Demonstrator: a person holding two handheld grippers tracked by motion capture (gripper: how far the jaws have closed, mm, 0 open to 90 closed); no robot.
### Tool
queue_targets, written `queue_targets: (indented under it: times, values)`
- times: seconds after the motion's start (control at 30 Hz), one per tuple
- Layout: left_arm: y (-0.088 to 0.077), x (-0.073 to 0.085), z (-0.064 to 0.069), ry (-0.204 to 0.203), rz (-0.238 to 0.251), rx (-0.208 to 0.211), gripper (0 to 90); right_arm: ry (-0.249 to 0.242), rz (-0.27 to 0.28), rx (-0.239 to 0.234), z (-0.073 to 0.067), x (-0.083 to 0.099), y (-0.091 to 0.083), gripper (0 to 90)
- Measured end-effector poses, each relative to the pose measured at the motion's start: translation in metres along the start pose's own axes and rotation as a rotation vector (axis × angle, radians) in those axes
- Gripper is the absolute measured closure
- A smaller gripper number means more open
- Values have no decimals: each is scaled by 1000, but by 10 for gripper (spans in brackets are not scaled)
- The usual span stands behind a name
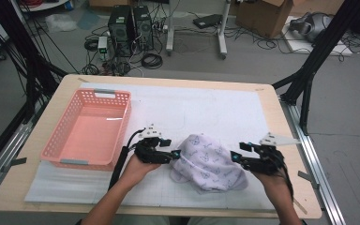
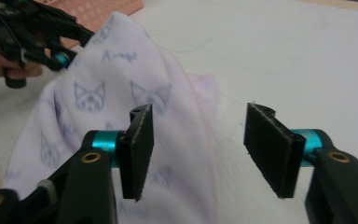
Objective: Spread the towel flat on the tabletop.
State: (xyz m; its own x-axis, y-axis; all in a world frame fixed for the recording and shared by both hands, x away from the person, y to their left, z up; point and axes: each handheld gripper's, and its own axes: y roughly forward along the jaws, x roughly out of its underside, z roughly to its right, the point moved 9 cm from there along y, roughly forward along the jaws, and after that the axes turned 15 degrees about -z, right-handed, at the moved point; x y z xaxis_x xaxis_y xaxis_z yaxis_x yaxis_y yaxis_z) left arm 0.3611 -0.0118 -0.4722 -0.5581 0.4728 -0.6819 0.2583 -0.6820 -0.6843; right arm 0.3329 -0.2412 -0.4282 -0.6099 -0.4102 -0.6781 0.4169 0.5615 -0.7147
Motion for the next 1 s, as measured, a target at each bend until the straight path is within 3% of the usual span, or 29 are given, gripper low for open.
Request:
queue_targets:
  times: [0.03,0.07,0.13,0.17,0.2,0.23,0.3,0.33,0.43,0.5,0.6,0.73,0.93,0.97,1.0]
  values:
    - [3,1,2,13,-9,8,512,-32,-25,-35,-7,-11,18,402]
    - [5,1,4,23,-16,17,512,-32,-25,-35,-7,-11,18,402]
    - [7,1,6,38,-24,19,685,-56,-61,-56,-13,-18,33,433]
    - [7,1,6,38,-26,16,792,-75,-88,-78,-17,-22,43,534]
    - [7,1,5,34,-25,11,809,-82,-101,-96,-19,-23,46,613]
    - [6,0,5,24,-19,4,809,-82,-101,-96,-19,-23,46,613]
    - [1,-3,1,14,1,-20,825,-112,-100,-116,-22,-25,48,798]
    - [-4,-6,-3,1,30,-37,828,-119,-86,-118,-22,-27,47,843]
    - [-28,-24,-17,-51,127,-84,835,-98,-1,-121,-21,-43,35,858]
    - [-50,-40,-23,-69,210,-107,835,-98,23,-117,-20,-47,30,858]
    - [-75,-57,-22,-48,269,-122,835,-115,67,-102,-22,-54,10,859]
    - [-73,-52,-6,17,224,-111,834,-149,49,-87,-28,-43,1,860]
    - [-45,-21,28,85,132,-45,830,-150,-56,-62,-34,10,-9,861]
    - [-38,-16,34,96,112,-35,823,-143,-87,-52,-33,28,-11,861]
    - [-32,-12,40,107,99,-24,823,-143,-87,-52,-33,28,-11,861]
